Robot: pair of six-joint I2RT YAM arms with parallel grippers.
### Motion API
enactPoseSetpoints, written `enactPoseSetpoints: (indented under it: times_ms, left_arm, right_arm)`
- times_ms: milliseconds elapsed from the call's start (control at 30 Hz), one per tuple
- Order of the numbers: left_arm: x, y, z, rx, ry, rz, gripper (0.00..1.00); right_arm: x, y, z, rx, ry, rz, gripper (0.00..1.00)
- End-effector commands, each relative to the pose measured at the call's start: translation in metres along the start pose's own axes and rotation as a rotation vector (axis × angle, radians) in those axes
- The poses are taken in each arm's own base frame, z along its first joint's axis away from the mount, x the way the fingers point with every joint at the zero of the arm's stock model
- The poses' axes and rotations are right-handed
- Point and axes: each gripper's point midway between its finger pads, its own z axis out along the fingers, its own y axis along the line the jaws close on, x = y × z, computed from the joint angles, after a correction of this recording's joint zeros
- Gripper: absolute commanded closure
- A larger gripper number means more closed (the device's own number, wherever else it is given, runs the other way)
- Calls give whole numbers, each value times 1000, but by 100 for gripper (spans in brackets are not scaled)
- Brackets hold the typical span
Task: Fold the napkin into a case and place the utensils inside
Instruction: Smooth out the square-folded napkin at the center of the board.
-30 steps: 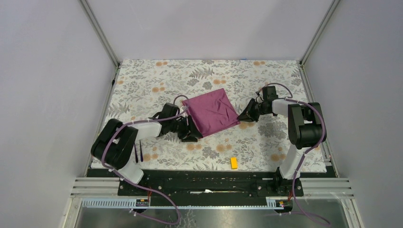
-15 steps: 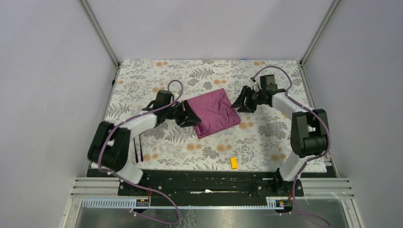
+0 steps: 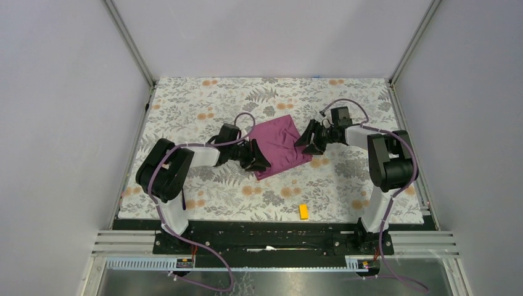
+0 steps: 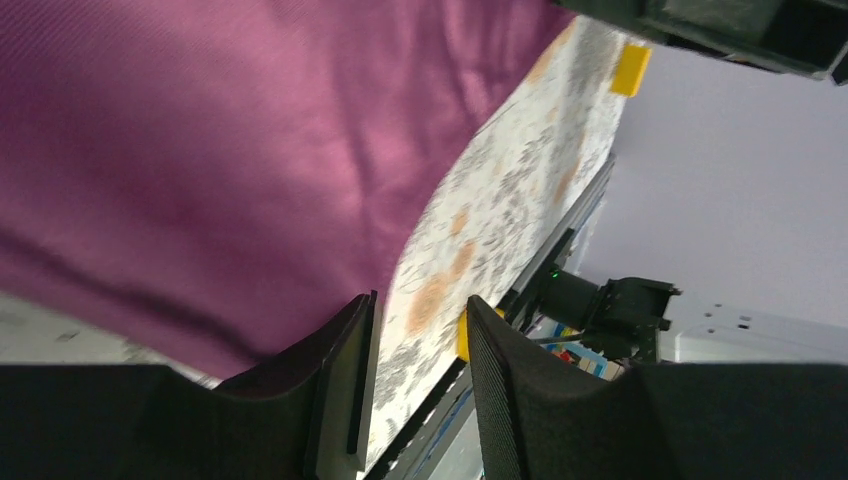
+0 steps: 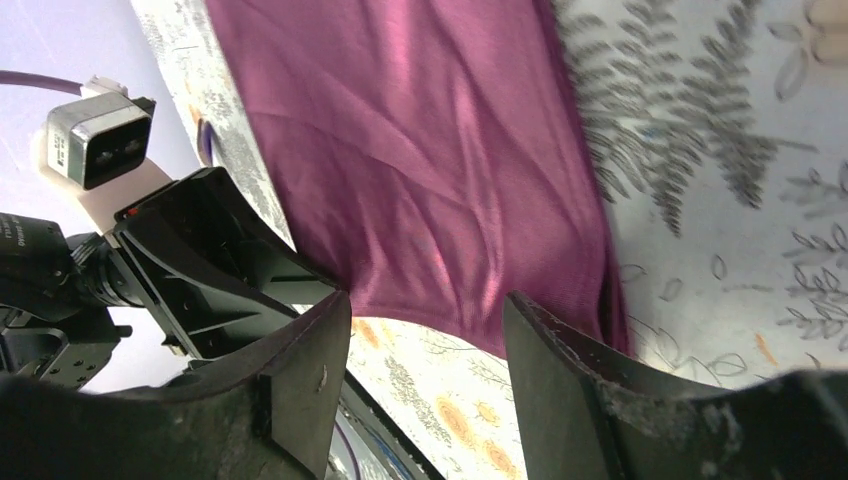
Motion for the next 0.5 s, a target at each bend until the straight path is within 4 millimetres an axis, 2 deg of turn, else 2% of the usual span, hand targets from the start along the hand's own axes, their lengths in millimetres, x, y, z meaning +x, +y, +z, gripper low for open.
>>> enactPoseSetpoints:
  times_ms: [0,100,233,300,367,467]
  left_arm:
    - [16,28,1,-28,-4,8,58]
    - [28,44,-3,-65,0,-5,59]
    - [34,44,-9,-76,8,15,57]
    - [34,35,-13,-60,15,28,56]
    - [29,17,-18,-24,8,55,53]
    - [14,-10,-26,27,-20,78,47]
  right_arm:
    - [11,-27,6,43,-14,50,35]
    - [24,-32,3,53,-2,60,34]
    - [29,-24,-8,57,-5,37,33]
    - [23,-10,-16,39,-20,13,33]
    - [20,4,-21,24,-35,-18,32]
    - [18,4,-19,26,-44,-32,31]
